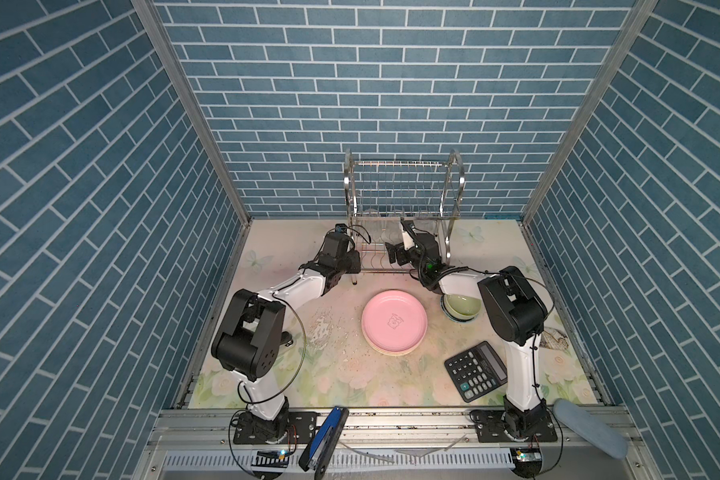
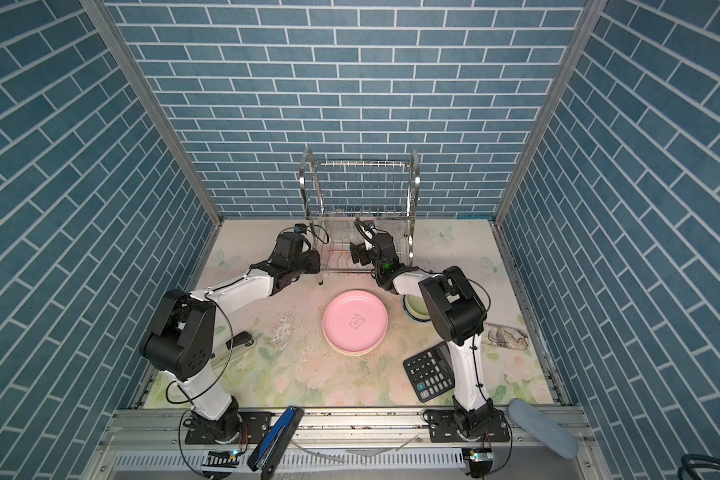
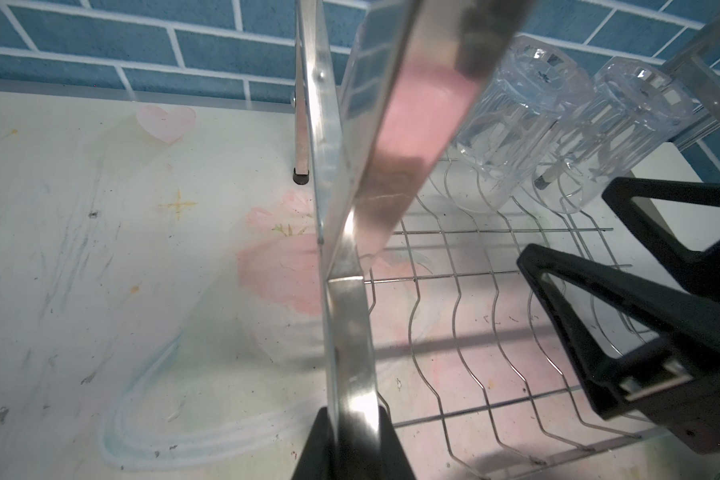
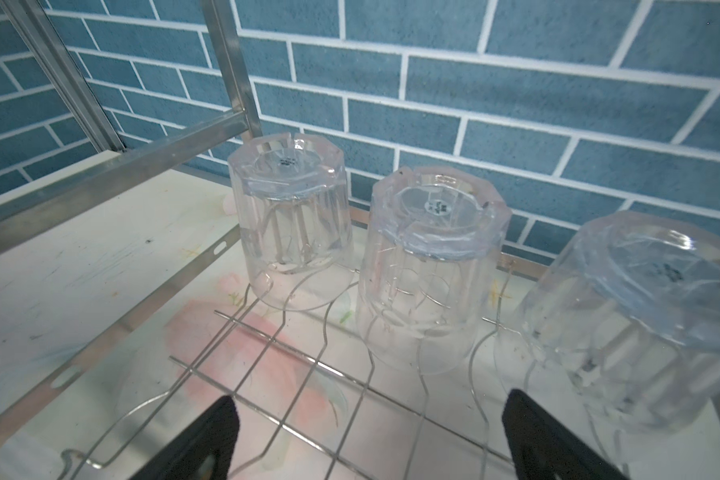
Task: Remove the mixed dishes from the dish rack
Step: 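Raise the right gripper back up to the glass tumblers in the rack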
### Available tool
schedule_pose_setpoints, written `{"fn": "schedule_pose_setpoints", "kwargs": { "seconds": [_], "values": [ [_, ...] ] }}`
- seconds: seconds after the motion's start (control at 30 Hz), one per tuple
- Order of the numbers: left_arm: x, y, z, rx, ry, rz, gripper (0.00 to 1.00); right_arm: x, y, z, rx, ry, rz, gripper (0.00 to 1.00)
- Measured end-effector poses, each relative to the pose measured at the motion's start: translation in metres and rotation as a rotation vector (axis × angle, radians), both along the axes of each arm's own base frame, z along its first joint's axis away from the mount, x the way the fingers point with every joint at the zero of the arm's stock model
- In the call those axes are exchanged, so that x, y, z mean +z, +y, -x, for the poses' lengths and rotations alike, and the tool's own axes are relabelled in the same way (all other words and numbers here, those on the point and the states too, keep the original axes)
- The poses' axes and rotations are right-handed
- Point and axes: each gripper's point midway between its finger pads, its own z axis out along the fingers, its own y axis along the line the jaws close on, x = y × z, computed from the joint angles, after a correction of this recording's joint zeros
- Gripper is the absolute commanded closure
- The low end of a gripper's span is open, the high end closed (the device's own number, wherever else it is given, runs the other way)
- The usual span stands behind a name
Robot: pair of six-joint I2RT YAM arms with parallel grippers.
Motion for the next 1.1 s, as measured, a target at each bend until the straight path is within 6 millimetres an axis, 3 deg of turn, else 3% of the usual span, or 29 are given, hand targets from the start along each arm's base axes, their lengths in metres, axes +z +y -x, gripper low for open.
{"fn": "schedule_pose_setpoints", "kwargs": {
  "seconds": [0.17, 0.57, 1.1],
  "values": [
    [0.000, -0.001, 0.000, 0.001, -0.001, 0.003, 0.97, -0.001, 0.010, -0.014, -0.013, -0.027, -0.049, 0.01],
    [0.000, -0.001, -0.001, -0.002, -0.002, 0.006, 1.00, -0.015, 0.010, -0.052, -0.124, -0.042, -0.166, 0.01],
    [0.000, -0.004, -0.001, -0.009, -0.010, 0.021, 1.00, 0.001, 0.016, -0.092, -0.182, -0.098, -0.221, 0.01]
  ]
}}
